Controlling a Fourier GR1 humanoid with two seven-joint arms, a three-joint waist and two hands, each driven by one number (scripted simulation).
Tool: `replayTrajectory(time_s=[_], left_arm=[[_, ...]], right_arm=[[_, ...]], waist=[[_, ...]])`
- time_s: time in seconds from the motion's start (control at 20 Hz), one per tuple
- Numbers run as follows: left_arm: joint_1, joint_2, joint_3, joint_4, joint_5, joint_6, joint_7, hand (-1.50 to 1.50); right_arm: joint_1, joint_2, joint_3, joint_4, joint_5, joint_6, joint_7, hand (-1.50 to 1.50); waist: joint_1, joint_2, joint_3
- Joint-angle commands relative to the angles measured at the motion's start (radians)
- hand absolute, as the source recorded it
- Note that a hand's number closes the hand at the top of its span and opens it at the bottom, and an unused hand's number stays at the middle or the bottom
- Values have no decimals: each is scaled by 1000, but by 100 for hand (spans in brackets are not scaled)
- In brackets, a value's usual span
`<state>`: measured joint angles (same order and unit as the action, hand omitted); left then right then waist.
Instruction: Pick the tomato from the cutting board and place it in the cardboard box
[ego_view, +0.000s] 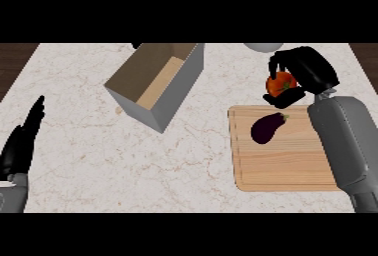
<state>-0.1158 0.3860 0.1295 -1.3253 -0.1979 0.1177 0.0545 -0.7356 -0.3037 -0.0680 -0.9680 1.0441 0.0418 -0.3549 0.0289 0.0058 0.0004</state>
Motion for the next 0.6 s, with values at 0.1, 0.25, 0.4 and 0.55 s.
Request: replayTrajectory(time_s=[0.1, 0.25, 0.4, 0.55], left_arm=[[-30, -13, 8, 21, -15, 16, 6, 0], [-39, -39, -15, 2, -31, 22, 42, 0], [47, -14, 6, -60, -10, -9, 16, 0], [-24, -9, 29, 55, -11, -4, -25, 0]], right_arm=[[-135, 36, -40, 54, -77, -56, -122, 150], [-230, 76, -13, 49, -74, 26, -47, 150], [-254, 144, -3, 51, -113, 85, -20, 150], [-329, 240, -26, 63, -158, 95, 67, 150]], waist=[[-12, 0, 0], [-17, -3, -1], [-9, -6, -1], [-16, -2, -2]])
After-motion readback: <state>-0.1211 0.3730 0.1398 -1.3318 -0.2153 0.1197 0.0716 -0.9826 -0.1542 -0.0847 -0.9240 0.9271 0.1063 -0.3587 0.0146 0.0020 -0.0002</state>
